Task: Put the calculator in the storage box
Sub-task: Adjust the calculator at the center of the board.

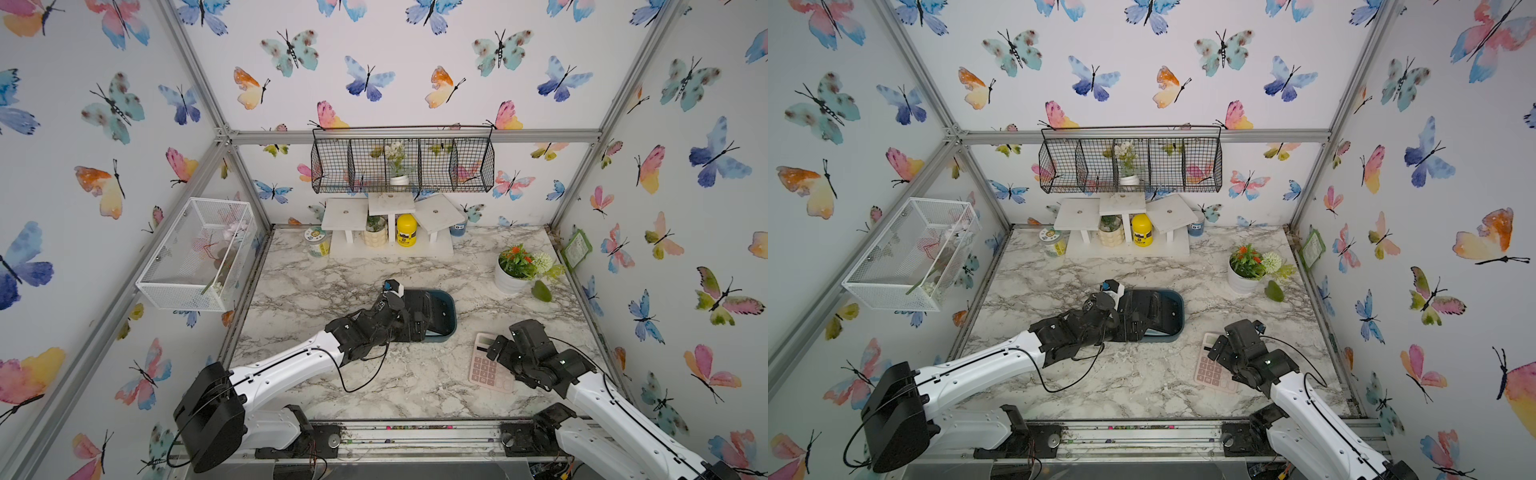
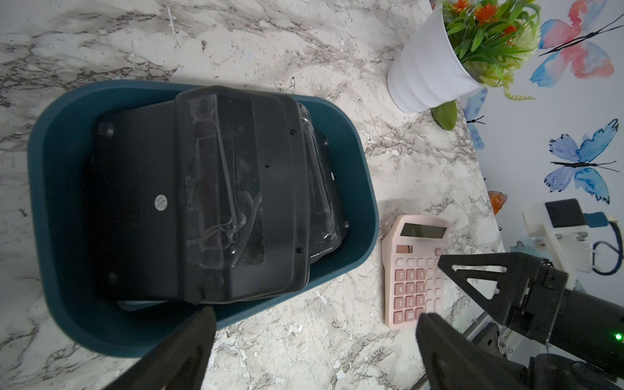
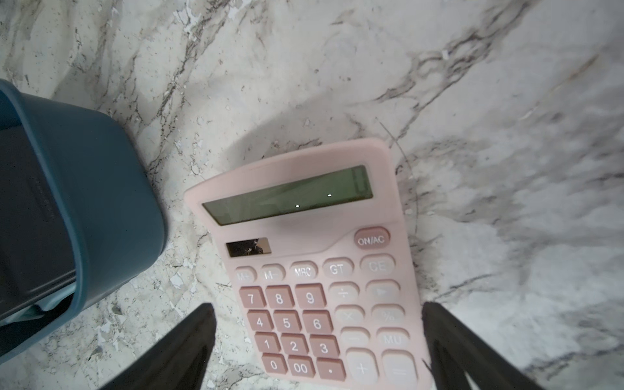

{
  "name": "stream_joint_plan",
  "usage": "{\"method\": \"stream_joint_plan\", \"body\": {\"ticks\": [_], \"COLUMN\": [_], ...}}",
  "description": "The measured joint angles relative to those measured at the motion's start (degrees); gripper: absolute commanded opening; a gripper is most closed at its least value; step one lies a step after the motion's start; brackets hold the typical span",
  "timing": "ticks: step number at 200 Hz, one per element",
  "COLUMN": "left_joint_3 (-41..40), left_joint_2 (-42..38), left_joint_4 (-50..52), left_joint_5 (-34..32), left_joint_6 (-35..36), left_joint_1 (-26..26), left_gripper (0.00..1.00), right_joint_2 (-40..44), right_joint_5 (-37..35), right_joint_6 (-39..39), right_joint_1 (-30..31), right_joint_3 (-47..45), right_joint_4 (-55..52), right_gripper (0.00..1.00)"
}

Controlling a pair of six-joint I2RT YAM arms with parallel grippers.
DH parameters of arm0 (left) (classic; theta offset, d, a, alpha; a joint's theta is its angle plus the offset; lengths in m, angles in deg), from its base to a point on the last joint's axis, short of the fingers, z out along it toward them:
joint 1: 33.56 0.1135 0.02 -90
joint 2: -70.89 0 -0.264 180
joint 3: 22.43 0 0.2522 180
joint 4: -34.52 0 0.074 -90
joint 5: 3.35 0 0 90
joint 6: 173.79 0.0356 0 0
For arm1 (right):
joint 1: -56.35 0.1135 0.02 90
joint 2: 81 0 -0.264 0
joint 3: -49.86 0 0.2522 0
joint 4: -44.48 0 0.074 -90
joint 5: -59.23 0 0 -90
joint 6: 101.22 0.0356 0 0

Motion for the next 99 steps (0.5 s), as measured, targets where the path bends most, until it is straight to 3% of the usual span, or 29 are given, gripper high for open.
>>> {"method": "stream_joint_plan", "body": {"ticks": [99], "left_joint_3": [1.05], "left_joint_2": [1.01], "left_joint_4": [-0.26], "left_joint_5": [0.02], "left_joint_6": [0.07], "left_joint_1": [-0.17], "left_gripper": [0.99], "right_joint_2": [-3.74], "right_joint_5": [9.35], "right_joint_6": [1.9], "right_joint_1": [-0.07], "right_joint_3": [-3.48], "right_joint_4": [11.93], "right_gripper": [0.98]}}
